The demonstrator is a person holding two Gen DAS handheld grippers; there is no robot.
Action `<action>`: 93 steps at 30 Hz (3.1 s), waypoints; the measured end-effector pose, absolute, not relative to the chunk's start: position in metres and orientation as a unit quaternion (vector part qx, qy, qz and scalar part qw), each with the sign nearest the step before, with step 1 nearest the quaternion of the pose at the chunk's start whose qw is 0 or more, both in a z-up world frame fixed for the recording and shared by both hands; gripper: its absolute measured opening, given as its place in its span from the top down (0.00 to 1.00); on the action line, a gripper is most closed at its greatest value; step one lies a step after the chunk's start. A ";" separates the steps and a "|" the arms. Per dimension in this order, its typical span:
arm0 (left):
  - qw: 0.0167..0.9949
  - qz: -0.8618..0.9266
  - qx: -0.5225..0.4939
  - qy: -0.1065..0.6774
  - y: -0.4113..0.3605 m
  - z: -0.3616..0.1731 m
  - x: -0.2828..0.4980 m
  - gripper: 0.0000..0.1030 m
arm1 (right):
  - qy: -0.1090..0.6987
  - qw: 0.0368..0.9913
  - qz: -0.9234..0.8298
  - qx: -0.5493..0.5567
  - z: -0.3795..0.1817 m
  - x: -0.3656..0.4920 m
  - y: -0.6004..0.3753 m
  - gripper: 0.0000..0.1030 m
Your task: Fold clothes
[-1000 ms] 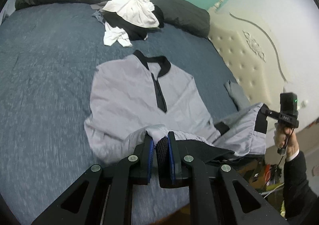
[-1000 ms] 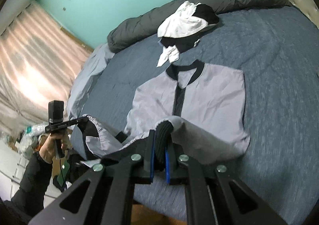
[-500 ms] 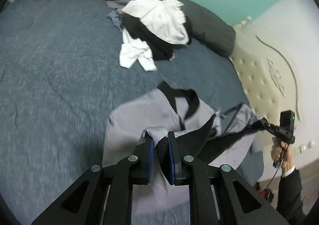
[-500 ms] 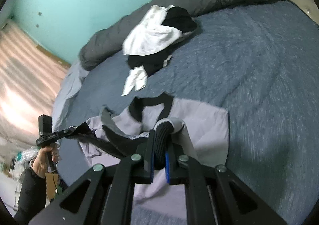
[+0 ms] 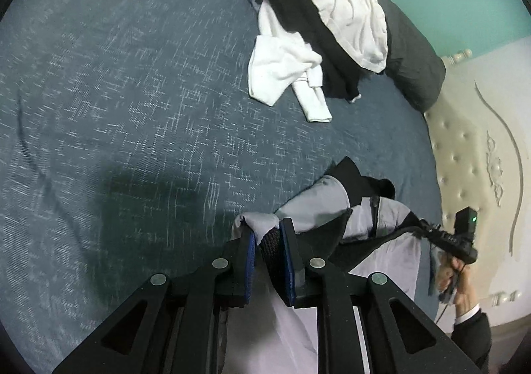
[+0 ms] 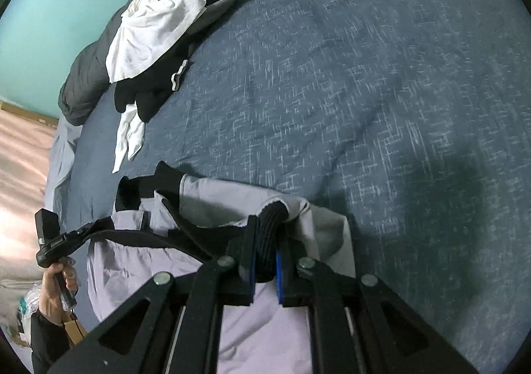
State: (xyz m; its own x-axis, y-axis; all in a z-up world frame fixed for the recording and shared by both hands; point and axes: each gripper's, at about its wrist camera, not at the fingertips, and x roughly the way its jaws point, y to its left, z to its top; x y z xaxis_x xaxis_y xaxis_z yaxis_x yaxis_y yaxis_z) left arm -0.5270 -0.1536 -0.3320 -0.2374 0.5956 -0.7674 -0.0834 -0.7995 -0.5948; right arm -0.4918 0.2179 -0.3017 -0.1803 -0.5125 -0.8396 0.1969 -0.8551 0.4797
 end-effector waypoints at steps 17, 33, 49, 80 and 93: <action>0.257 0.766 -0.494 -0.321 -0.177 -0.291 -0.521 0.23 | -0.166 0.256 -0.777 0.550 -0.259 -0.484 0.222 0.76; 0.257 0.809 -0.509 -0.141 -0.144 -0.301 -0.512 0.46 | -0.156 0.244 -0.803 0.521 -0.256 -0.483 0.240 0.44; 0.253 0.801 -0.523 -0.148 -0.148 -0.331 -0.526 0.55 | 0.002 0.252 -0.820 0.515 -0.316 -0.481 0.202 0.54; 0.211 0.823 -0.512 -0.127 -0.137 -0.325 -0.533 0.86 | 0.006 0.184 -0.853 0.489 -0.307 -0.491 0.183 0.86; 0.200 0.841 -0.464 -0.192 -0.182 -0.265 -0.468 0.36 | -0.059 0.265 -0.845 0.461 -0.230 -0.396 0.171 0.84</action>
State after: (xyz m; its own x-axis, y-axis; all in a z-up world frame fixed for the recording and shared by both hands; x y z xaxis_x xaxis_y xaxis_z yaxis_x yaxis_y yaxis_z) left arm -0.4684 -0.1825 -0.2651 -0.4892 0.5143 -0.7045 -0.1578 -0.8465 -0.5084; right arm -0.3963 0.1707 -0.2295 -0.4344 -0.5021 -0.7478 0.3931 -0.8527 0.3442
